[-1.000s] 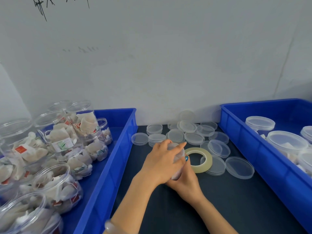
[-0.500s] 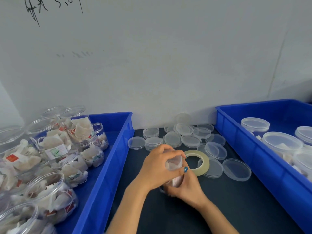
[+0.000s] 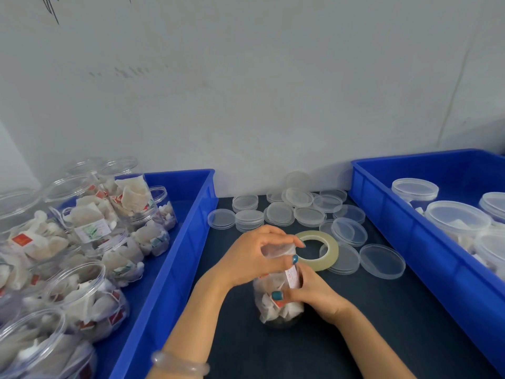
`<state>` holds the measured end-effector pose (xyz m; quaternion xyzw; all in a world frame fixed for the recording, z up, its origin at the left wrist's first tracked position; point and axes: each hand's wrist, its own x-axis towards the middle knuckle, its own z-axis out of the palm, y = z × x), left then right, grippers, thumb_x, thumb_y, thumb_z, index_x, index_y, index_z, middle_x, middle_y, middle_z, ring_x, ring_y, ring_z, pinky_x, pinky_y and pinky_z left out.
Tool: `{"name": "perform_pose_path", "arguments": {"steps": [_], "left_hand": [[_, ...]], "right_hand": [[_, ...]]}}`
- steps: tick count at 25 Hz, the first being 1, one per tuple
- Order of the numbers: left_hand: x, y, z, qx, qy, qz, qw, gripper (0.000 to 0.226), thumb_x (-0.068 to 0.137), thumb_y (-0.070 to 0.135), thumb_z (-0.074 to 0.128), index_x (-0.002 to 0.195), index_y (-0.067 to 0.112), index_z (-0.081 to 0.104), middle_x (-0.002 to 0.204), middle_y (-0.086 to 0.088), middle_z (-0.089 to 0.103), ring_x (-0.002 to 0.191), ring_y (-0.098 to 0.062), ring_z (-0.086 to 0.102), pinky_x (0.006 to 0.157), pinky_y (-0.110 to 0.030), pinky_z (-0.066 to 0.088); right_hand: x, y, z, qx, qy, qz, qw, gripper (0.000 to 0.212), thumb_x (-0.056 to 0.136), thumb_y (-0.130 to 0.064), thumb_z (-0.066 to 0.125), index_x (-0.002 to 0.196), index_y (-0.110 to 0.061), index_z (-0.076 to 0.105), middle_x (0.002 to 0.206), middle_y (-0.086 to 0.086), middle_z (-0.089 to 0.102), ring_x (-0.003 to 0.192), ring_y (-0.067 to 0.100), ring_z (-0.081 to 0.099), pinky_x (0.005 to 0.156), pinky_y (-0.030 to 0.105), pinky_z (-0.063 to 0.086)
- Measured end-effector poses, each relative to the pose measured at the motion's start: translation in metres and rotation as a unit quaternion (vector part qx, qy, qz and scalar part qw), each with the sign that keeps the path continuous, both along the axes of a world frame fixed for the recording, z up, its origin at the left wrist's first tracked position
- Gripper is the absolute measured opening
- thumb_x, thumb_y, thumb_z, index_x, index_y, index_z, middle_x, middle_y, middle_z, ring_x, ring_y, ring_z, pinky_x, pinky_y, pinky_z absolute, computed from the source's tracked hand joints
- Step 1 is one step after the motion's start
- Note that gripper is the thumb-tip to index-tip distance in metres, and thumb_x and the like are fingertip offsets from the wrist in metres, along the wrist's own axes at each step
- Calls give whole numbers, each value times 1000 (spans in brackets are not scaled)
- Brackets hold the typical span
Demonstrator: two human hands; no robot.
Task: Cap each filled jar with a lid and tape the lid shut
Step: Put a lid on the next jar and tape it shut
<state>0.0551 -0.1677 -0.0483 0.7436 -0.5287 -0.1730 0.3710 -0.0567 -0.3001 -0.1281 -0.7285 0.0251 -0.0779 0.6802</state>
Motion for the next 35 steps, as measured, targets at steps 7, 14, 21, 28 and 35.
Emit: {"name": "perform_pose_path", "arguments": {"steps": [7,14,21,28,35], "left_hand": [[-6,10,-11,2,-160,33,987,54,79,40,73,125,58,52,133,34,42,126,11,35,100,-15,36],[-10,11,-21,-29,-203,70,976,60,81,44,72,136,48,48,137,39,38,130,17,26,96,2,16],[-10,15,-23,-42,-258,59,963,69,77,63,68,140,43,49,149,26,39,141,4,24,110,-6,6],[-34,-1,-24,-179,-264,145,937,58,87,52,58,141,32,45,139,17,47,130,-2,41,108,-16,32],[-53,-22,-7,-213,-233,149,937,39,92,47,51,124,30,67,133,13,55,123,-3,50,95,-18,46]], "right_hand": [[-13,-20,0,-168,-51,-141,974,63,75,-13,85,123,-41,55,123,-18,64,117,-4,57,101,23,46],[-36,-87,-1,-482,80,-251,835,61,82,-47,75,138,-35,53,151,-9,42,145,16,27,116,42,30],[-17,-60,2,-559,-13,-248,791,20,98,-23,58,114,-17,66,129,-4,63,139,21,41,121,37,20],[-37,-16,42,-80,-89,-260,958,29,105,-13,41,103,-29,66,78,-7,60,74,10,55,75,34,46],[-41,5,47,-96,-121,-134,979,42,103,1,38,141,-16,46,114,-9,65,109,2,60,91,17,49]]}}
